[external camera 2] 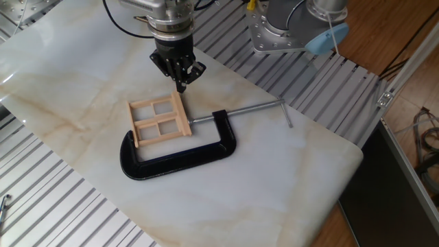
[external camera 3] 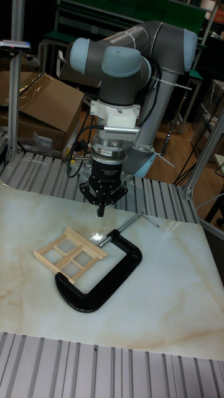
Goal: Close a sliding window
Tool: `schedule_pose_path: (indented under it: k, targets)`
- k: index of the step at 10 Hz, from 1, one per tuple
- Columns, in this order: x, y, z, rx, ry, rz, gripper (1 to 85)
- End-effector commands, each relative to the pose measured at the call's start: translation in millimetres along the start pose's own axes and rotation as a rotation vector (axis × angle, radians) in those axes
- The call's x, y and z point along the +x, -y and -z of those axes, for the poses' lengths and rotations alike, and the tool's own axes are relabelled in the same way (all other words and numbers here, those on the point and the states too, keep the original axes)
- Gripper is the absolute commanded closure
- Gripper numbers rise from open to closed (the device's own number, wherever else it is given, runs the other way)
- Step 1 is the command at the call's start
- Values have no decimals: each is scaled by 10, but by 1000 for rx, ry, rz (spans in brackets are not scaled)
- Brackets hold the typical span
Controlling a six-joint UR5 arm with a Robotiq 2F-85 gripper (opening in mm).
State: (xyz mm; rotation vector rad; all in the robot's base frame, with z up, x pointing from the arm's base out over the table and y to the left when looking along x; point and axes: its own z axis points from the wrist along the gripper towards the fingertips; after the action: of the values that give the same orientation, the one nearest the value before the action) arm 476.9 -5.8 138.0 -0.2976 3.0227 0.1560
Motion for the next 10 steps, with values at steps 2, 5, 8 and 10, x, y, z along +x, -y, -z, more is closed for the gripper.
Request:
schedule_pose_path:
  k: [2,5,8,10]
  targets:
    - [2,-17,16,-10,-1,-32,850]
    - [123,23,18,8,-47,-99,850]
    - [209,-123,22,-48,-74,-4,850]
    - [367,-99,-124,-27,-46,12,850]
